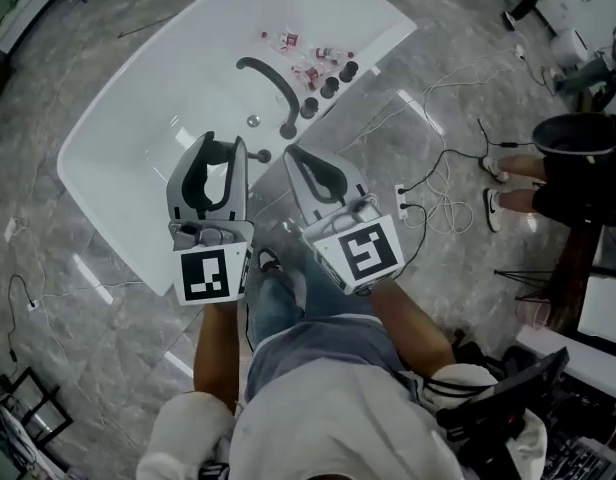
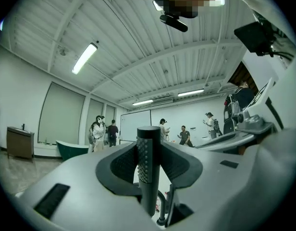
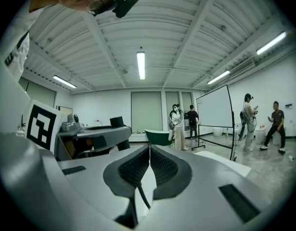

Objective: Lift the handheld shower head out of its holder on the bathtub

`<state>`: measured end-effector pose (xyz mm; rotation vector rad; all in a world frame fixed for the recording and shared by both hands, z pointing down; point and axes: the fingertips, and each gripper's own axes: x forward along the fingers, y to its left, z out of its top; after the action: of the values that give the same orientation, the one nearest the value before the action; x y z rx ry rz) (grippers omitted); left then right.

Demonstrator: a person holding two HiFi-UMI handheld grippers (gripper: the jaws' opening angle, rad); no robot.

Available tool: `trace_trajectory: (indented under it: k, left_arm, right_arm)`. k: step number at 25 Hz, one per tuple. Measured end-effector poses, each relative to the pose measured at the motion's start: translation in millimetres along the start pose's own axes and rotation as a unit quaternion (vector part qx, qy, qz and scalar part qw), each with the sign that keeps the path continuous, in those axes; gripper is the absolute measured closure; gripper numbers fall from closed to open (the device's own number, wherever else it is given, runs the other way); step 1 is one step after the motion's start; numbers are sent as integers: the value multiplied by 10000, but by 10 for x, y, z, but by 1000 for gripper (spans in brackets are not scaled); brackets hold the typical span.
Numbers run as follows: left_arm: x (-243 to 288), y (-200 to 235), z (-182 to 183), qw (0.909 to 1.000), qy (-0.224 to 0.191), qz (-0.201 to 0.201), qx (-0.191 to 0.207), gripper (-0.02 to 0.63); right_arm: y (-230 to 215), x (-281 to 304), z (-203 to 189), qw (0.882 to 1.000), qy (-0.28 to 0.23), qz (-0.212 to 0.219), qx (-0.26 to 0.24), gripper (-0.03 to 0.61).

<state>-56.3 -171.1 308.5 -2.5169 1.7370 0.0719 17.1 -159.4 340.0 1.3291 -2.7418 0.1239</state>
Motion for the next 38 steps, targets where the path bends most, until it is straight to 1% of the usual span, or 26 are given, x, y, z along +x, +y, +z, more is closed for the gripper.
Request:
trace_trajectory:
  k: [3,7,9,12,15,20,26,33,38]
  left_arm:
    - [-299,-108,652,9999,-59,-42,109,465]
    - [-642,-278,1241,10000,-39,-39,-73,465]
    - [-857,-335,1514,9998,-83,-62,-144,465]
    - [-1067,-369,1808,9996,-204,-120,-175,465]
    - [-1151,-326,1870,9994,-220,-173,-198,465]
    - [-1142,-147,1881,9994,-202,-174,-221,465]
    - [-1180,-196,1907,9993,-138,-242,-243,465]
    - [-1181,-231,1713,9986,-117,-362,-367,465]
    - [-1160,-289,1686,9984,-102,-391,-392,465]
  right_arm:
    - [218,-319,563,9997,17,-186,-173,560]
    - [555,-716,1231,9993,-154,-279,-172,560]
    - [778,-866,1483,9992,-224,-255,-216,560]
    - [983,-989,1663,9989,-268,-307,-233,560]
    - [1103,-1015,1714,9990,-287,-306,-149,560]
    - [1201,-911,1799,9987,-321,-345,-179,560]
    - [1226,-987,1894,9980,-394,-459,-203,561]
    - [1215,-960,1718,9984,-375,-391,-177,560]
    - [1144,-982,1681,9986,-337,-388,-129,561]
